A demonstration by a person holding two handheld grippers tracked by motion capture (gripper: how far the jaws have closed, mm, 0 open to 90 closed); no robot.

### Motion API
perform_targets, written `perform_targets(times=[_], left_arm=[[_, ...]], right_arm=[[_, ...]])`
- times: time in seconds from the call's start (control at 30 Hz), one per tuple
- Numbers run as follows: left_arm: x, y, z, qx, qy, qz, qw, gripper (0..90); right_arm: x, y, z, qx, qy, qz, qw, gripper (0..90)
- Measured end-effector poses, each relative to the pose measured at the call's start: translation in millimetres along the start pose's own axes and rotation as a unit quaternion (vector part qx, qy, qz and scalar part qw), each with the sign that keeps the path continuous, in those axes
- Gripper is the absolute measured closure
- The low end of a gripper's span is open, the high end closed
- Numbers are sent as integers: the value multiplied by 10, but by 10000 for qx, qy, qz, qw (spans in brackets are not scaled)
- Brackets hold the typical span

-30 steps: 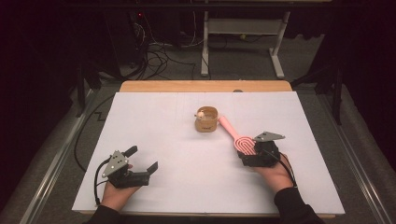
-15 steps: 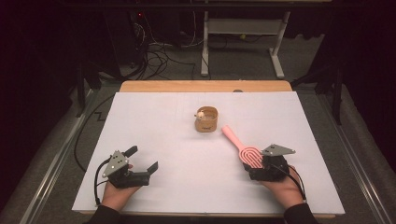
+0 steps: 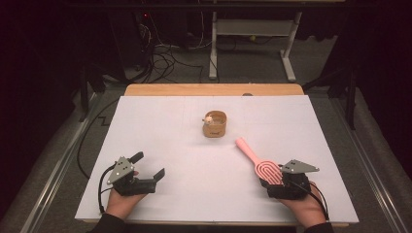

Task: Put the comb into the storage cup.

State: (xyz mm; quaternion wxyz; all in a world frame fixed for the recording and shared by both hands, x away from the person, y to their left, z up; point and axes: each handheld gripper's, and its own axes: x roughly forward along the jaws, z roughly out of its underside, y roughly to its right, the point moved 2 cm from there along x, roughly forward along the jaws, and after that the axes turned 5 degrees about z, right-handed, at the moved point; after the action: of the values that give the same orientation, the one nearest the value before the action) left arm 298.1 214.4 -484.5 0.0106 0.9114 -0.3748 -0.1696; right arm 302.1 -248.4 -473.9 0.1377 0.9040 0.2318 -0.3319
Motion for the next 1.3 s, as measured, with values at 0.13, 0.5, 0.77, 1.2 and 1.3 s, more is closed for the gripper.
perform_targets(times=[0.13, 0.5, 0.77, 1.2, 1.3], left_arm=[[-1, -4, 1, -12, -6, -3, 10000, 0], [3, -6, -62, 152, -53, -5, 9999, 0], [38, -42, -71, 56, -137, 36, 9999, 0], [-4, 13, -58, 84, -70, 116, 9999, 0], [9, 22, -52, 93, -86, 141, 9998, 0]], right_arm=[[5, -8, 1, -30, 11, 0, 10000, 193], [1, -5, -40, 67, -21, 52, 10000, 10], [11, 3, -102, 80, -400, 93, 9991, 2], [23, -31, -303, -191, -1166, 21, 9930, 2], [54, -26, -327, -307, -1437, 3, 9891, 2]])
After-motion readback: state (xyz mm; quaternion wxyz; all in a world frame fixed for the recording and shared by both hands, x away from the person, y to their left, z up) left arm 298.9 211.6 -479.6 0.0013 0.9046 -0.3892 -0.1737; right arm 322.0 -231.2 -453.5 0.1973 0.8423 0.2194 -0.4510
